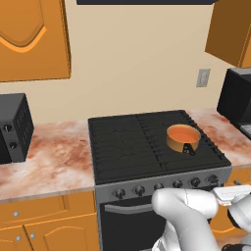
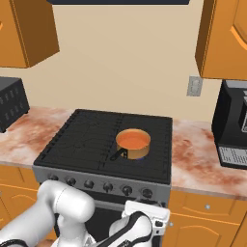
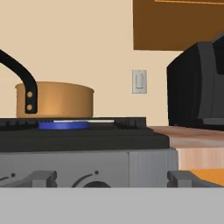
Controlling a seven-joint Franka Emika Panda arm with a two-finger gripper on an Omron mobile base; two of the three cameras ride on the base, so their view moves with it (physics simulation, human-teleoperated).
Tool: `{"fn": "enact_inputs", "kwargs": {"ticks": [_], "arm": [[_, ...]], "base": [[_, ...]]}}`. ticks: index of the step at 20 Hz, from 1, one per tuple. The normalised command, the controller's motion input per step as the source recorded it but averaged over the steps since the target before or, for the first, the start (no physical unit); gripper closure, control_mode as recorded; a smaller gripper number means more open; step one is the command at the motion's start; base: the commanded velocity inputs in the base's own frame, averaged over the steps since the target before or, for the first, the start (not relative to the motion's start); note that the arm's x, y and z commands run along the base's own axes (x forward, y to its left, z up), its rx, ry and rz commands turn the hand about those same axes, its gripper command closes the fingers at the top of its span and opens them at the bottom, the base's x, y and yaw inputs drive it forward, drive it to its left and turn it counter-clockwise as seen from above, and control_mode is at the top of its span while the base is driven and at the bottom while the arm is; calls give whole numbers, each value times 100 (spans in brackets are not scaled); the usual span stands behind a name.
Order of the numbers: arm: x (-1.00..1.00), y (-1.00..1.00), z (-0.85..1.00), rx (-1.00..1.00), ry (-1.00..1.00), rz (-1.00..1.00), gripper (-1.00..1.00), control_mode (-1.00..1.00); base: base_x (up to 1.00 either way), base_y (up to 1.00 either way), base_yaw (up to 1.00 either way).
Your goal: Wait until the marinara sauce is simmered to a deep red color and then turn off the stove.
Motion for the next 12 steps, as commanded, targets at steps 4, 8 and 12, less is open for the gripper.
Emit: {"fn": "enact_inputs", "kwargs": {"ticks": [4, 8, 12], "arm": [[12, 11, 0, 0, 0, 1, -100, -100], [4, 10, 0, 0, 0, 0, -100, -100], [0, 8, -1, 0, 0, 0, -100, -100]], "base": [[0, 0, 0], [0, 0, 0], [0, 0, 0]]}}
